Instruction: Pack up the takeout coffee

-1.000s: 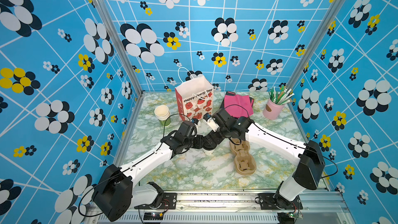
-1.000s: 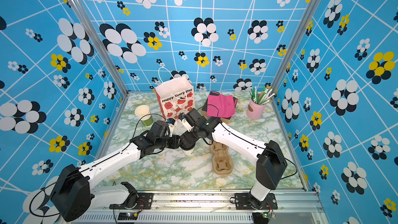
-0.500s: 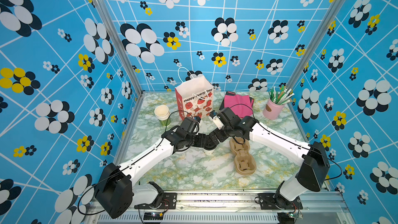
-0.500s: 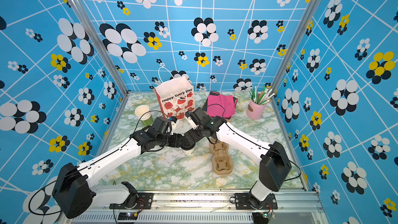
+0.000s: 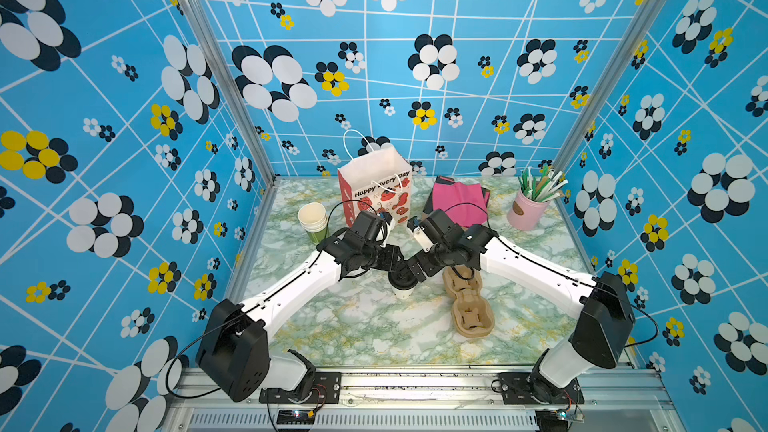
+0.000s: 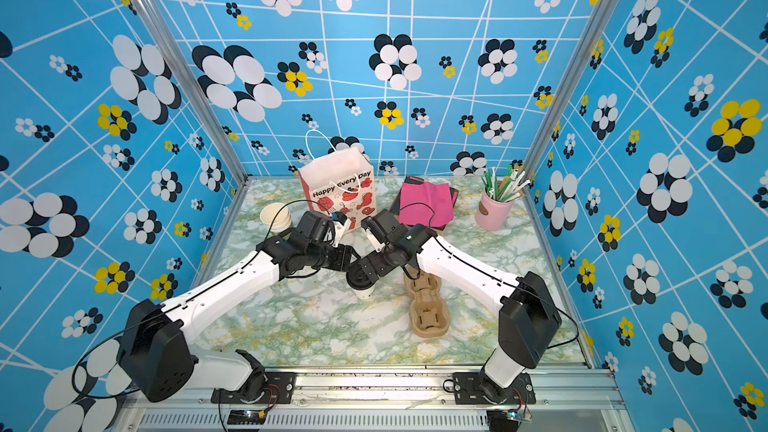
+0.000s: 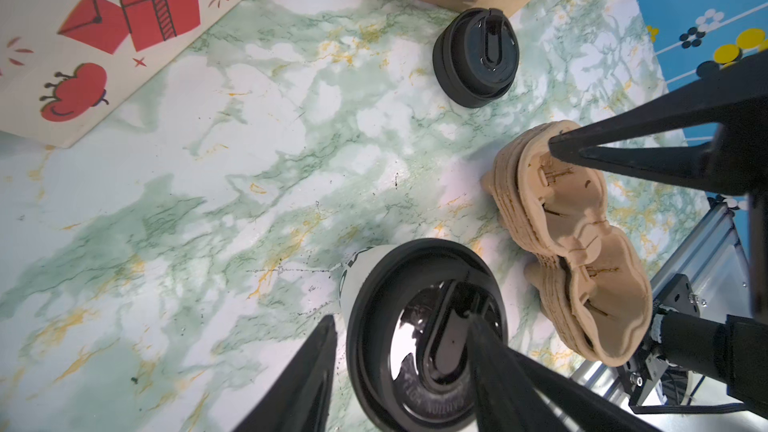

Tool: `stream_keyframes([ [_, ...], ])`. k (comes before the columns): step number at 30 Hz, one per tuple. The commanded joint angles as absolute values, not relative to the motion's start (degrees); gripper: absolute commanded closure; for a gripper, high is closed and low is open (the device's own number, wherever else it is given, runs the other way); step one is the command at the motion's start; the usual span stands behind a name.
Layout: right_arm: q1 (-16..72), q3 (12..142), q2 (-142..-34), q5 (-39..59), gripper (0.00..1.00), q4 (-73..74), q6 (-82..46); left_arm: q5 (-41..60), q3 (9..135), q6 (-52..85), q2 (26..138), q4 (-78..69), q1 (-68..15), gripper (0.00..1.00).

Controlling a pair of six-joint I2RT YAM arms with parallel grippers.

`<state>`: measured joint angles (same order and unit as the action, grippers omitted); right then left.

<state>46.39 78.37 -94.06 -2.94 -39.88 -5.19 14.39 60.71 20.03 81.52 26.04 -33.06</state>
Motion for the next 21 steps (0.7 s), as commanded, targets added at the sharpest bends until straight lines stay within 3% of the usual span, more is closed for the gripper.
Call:
stream_keyframes([
  [1,46.1,78.5,-95.9,-3.9,0.01,-42.2,-5.4,15.2,62.5,17.5,83.6,28.5,-32.7,0.5],
  [21,46.1,75.7,-99.0,-5.2,0.01,-45.3,-3.3,11.5,55.2,20.2,85.8,29.5,-33.4,0.63],
])
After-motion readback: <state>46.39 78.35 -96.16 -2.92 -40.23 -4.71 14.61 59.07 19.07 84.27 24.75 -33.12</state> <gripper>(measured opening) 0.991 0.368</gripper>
